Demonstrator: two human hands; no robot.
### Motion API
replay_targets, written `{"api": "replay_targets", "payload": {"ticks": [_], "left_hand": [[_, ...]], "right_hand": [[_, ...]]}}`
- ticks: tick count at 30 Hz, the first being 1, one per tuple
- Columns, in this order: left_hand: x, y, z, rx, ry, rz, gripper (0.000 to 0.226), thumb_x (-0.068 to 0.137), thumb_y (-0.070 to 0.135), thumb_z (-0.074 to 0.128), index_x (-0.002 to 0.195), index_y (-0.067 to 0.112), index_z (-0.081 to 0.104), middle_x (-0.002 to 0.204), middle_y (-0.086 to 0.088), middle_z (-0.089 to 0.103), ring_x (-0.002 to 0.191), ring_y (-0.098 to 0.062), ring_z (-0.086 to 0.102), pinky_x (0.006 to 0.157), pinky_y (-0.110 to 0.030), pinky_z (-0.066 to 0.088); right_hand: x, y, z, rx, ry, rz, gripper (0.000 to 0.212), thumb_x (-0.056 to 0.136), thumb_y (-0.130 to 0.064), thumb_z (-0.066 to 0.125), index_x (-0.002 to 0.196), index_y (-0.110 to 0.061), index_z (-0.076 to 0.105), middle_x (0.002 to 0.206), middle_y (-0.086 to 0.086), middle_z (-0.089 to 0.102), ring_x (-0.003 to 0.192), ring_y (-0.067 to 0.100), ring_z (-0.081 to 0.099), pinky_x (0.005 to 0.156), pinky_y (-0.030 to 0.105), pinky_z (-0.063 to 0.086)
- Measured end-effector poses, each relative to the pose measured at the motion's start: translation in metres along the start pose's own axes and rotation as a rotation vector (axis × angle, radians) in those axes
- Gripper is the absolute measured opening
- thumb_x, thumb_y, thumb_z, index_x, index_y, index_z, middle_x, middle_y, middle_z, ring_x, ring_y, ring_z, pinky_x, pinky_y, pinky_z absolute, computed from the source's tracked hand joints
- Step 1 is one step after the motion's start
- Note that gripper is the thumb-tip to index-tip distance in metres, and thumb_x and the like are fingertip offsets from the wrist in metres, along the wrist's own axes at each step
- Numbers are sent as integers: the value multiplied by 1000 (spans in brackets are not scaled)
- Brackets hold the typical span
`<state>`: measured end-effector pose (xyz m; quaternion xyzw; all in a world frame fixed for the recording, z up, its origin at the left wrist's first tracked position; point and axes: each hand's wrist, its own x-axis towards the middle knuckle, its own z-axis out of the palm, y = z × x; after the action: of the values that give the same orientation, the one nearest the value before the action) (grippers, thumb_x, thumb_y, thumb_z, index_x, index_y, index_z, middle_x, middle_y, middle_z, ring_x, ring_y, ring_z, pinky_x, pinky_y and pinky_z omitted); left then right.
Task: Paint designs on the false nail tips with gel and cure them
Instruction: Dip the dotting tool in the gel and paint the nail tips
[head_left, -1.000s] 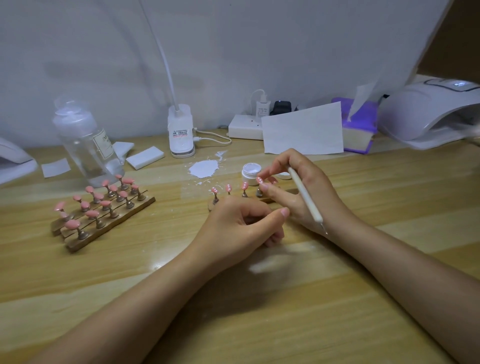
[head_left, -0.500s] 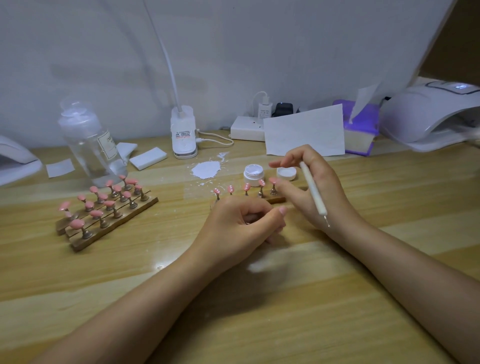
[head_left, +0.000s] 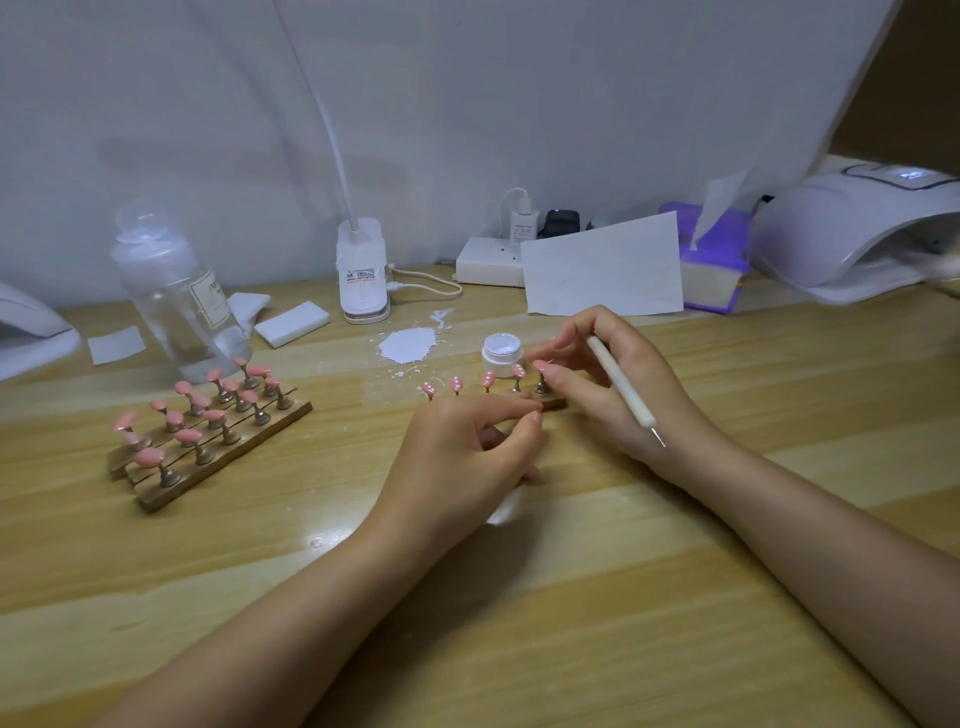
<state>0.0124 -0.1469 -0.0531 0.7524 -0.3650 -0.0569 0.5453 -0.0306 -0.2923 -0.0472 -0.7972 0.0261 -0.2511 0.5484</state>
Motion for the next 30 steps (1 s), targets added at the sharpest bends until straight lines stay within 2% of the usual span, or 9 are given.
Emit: {"api": "replay_targets", "payload": {"ticks": [5, 10, 13, 16, 20, 26, 30], "left_hand": [[0, 0, 0, 19, -9, 20, 16, 86, 8, 58, 86, 17, 72, 56, 30, 61, 49, 2, 61, 60, -23, 54], [0, -1, -1, 36, -17, 43, 22, 86, 7, 57, 88, 24, 70, 54, 30, 60, 47, 6, 58, 59, -16, 52], [0, -2, -1, 46, -18, 53, 22, 85, 6, 57, 89, 23, 70, 50, 26, 60, 47, 6, 57, 58, -11, 49], [1, -3, -2, 50, -17, 42, 19, 85, 6, 58, 96, 15, 71, 49, 26, 59, 47, 7, 58, 57, -8, 47], [1, -2, -2, 51, -38, 41, 21, 86, 6, 58, 98, 16, 70, 49, 26, 59, 47, 6, 58, 57, -8, 47], [0, 1, -3, -88, -64, -5, 15, 85, 9, 61, 96, 15, 69, 54, 22, 63, 47, 0, 60, 52, -10, 47], [0, 6, -6, -163, -118, 22, 27, 85, 7, 58, 82, 33, 65, 52, 17, 62, 46, 2, 58, 51, -9, 45]], "right_hand": [[-3, -1, -4, -29, -21, -14, 29, 82, 4, 61, 81, -20, 45, 88, 0, 64, 78, 13, 58, 81, 28, 49], [-9, -1, -4, -158, 24, -72, 30, 80, -1, 67, 81, -27, 50, 88, 10, 66, 81, 17, 62, 84, 36, 50], [-10, 1, -4, -169, 65, -59, 24, 78, -5, 69, 81, -25, 55, 82, 4, 65, 79, 14, 62, 81, 36, 51], [-10, 1, -4, -158, 73, -63, 26, 77, -4, 70, 79, -25, 55, 82, 0, 67, 77, 7, 63, 76, 29, 52], [-13, -4, -4, -141, 70, -102, 28, 76, -4, 71, 76, -27, 55, 82, -3, 68, 75, 6, 64, 66, 13, 46], [-17, -13, -5, -15, 95, -102, 26, 72, 6, 70, 75, -14, 54, 77, 3, 68, 64, 1, 60, 64, 19, 47], [-21, -16, 1, 53, 26, -135, 29, 72, 6, 72, 74, -18, 55, 78, 9, 69, 69, 8, 64, 67, 21, 51]]}}
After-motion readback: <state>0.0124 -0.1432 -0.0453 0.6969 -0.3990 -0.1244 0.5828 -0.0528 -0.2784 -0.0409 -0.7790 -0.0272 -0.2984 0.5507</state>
